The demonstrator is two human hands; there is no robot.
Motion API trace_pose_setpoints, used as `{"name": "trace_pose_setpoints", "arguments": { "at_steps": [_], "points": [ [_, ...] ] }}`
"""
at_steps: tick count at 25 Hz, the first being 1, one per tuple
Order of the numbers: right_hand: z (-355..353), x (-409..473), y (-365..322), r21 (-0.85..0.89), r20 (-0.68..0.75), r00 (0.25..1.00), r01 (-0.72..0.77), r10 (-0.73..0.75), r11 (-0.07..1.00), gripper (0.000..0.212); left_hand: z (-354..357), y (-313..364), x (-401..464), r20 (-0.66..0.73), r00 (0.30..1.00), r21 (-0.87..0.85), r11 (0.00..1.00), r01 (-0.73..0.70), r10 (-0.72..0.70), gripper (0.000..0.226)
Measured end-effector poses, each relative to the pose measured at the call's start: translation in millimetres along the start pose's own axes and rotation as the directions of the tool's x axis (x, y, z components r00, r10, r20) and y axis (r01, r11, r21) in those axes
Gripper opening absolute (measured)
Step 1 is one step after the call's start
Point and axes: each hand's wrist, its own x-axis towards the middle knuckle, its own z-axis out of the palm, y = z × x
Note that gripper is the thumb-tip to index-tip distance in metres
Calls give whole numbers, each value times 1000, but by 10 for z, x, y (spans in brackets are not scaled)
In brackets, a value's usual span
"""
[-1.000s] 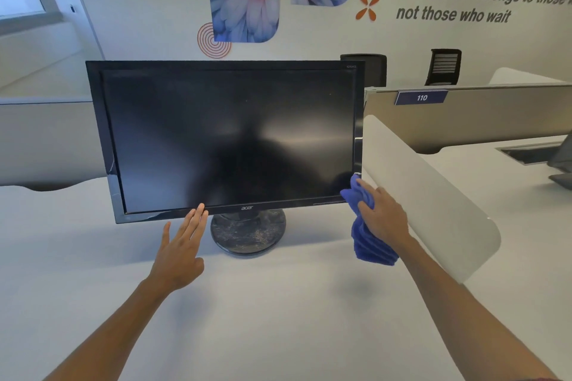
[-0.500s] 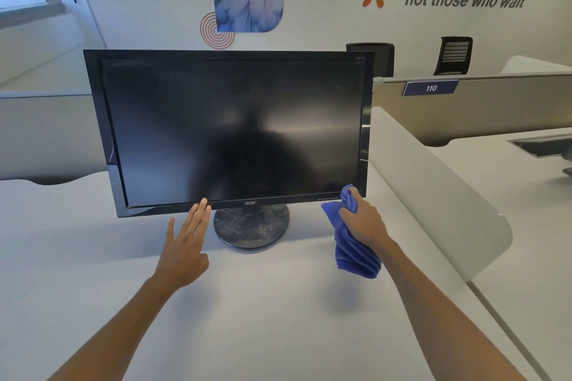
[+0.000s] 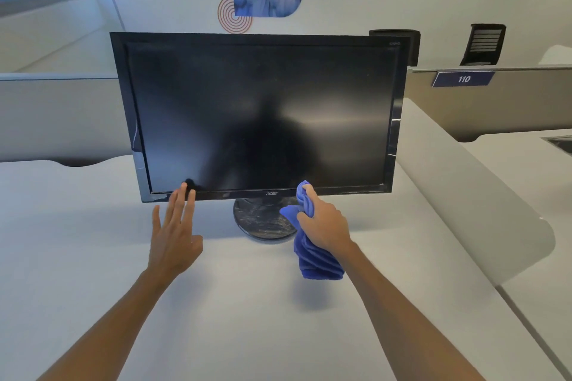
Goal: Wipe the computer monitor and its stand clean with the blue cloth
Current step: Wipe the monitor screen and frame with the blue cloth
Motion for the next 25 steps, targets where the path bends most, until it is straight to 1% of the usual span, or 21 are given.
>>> {"name": "trace_pose_setpoints", "arguments": {
  "at_steps": [3,5,7,9,11,15,18,22,24,25],
  "points": [
    [184,4,-337,-67,8,997,76,-75,995,52,-110,-267,-62,-67,992,-18,994,105,-106,104],
    [322,35,-626,-119,43,992,119,-115,986,50,-150,-453,-76,-71,985,-28,987,155,-157,104],
    [493,89,-932,-167,82,982,180,-169,969,46,-163,-614,-81,-48,983,-30,984,176,-178,103],
    [685,138,-1223,-178,110,969,240,-223,954,41,-151,-748,-76,-9,986,-36,985,169,-169,103],
    [869,174,-1465,-179,140,958,272,-249,946,43,-141,-832,-71,34,989,-52,988,144,-142,103],
    [1135,206,-1839,-194,187,949,291,-256,937,46,-115,-934,-60,81,992,-104,989,108,-100,102],
    [1277,234,-2053,-167,238,941,284,-241,944,52,-113,-1000,-61,99,993,-130,988,83,-71,101],
    [1426,253,-2294,-177,283,925,310,-254,934,56,-122,-1086,-56,110,994,-159,986,43,-25,92],
    [1352,296,-2389,-165,270,918,341,-290,925,50,-145,-1122,-58,99,995,-177,984,21,-3,89],
    [1252,326,-2426,-158,208,921,365,-330,918,47,-155,-1141,-60,95,995,-172,985,12,5,90]
  ]
}}
